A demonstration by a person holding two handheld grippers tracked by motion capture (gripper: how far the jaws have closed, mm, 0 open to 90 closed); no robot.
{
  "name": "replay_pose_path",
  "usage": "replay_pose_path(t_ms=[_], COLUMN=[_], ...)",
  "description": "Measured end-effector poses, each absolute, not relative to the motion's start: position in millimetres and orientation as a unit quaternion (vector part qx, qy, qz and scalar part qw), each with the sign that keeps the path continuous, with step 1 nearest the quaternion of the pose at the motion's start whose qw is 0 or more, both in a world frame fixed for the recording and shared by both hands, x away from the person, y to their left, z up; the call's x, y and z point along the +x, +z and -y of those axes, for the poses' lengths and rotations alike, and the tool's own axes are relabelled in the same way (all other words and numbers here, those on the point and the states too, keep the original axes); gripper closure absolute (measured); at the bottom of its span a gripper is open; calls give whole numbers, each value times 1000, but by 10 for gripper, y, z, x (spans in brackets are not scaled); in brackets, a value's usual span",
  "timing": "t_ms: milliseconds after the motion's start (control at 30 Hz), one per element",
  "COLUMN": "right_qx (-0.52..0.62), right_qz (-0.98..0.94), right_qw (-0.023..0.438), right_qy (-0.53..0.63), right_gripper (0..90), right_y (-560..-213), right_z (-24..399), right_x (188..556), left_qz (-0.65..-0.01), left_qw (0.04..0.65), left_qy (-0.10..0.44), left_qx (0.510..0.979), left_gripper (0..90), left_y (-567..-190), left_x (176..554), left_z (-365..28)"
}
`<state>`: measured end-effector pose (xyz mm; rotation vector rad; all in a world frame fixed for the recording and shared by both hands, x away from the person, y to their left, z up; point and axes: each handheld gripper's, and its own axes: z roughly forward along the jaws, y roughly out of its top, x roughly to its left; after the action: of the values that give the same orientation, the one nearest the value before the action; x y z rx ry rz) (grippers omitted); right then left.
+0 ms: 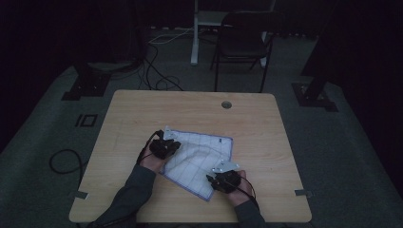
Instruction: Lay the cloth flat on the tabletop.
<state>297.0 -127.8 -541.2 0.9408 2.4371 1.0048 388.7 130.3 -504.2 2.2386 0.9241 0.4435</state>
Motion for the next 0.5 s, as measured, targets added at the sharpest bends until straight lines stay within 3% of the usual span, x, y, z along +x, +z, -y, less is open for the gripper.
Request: replay_pose_path(t_ms=[167, 267, 500], right_qx=[335, 340, 343], right_qz=[-857, -855, -855], right_qw=[174, 175, 185], right_qy=[350, 349, 343], right_gripper=[610, 610, 611], right_y=[-5409, -5409, -5403], right_z=[1331, 1372, 1418], right_x=[2985, 3001, 3009], left_qz=[-356, -366, -374], left_qw=[297, 305, 296], left_qy=[150, 140, 154], left_qx=[873, 868, 866], left_gripper=[900, 900, 900], left_y=[-5233, -5279, -5275], left_x=[3952, 3978, 4058], left_z=[-1283, -1308, -1350])
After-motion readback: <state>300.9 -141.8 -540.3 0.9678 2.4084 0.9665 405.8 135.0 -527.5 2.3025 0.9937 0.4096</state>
